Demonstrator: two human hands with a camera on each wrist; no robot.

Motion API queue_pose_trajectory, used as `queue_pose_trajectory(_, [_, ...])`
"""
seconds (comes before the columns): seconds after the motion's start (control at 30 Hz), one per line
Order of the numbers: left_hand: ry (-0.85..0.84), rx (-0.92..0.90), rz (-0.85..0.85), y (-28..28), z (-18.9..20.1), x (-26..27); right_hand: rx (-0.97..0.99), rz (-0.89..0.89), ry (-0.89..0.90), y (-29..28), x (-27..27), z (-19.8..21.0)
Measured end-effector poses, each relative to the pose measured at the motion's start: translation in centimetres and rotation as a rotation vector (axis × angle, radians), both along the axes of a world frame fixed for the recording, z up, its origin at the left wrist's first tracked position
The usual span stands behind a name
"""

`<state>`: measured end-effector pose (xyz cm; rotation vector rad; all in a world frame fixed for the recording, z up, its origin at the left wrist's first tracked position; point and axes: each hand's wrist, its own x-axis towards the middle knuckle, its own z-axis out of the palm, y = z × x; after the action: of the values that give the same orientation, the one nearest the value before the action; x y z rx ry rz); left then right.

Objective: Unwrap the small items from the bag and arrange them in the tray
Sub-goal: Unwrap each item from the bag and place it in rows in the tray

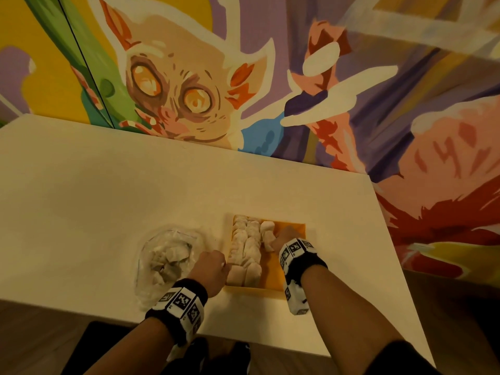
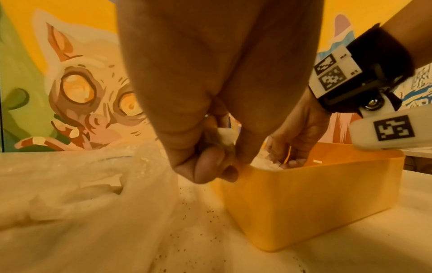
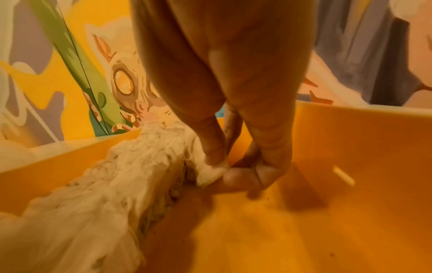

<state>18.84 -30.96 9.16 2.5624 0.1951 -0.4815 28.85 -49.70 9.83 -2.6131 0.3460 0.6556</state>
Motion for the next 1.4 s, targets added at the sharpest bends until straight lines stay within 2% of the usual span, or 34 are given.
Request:
queue_pose_trajectory(0.13, [0.009,-0.018,-0.014,0.3,-0.5,0.1,0.043,-0.049,-0.030,0.3,0.1,-0.1])
queue_pose_trajectory(0.3, [0.005,-0.021,-0.023,0.4,-1.0,0.3,0.206,-0.033,-0.024,0.0,0.6,-1.2])
queue_pose_trajectory(0.53, [0.000,-0.009,-0.043,0.3,-1.0,0.4,0.213,-0.060,0.009,0.2,0.9,-1.8])
queue_pose_trajectory(0.67, [0.000,0.011,-0.069,0.2,-0.7,0.3,0.139,-0.100,0.032,0.6,1.4,-1.7])
queue_pose_trajectory(0.93, [0.005,0.012,-0.034,0.2,-0.7,0.5,0.293,-0.142,0.044,0.6,1.6,-1.8])
queue_pose_trajectory(1.1, [0.006,-0.039,0.010,0.6,-0.8,0.4,0.322,-0.248,0.008,-0.6,2.2,-4.3])
queue_pose_trajectory(1.17, [-0.022,-0.046,0.012,0.7,-0.4,0.2,0.333,-0.214,-0.034,-0.1,0.7,-2.0])
queue_pose_trajectory(1.3, [-0.096,-0.206,0.145,0.5,1.4,-0.3,0.323,-0.264,-0.143,-0.1,-1.1,0.7])
queue_pose_trajectory(1.37, [-0.084,-0.386,0.225,0.5,2.2,-0.3,0.384,-0.249,-0.239,0.1,-1.9,1.7])
queue_pose_trajectory(1.4, [-0.062,-0.533,0.292,0.4,2.7,-0.3,0.427,-0.204,-0.300,0.4,-2.4,2.0])
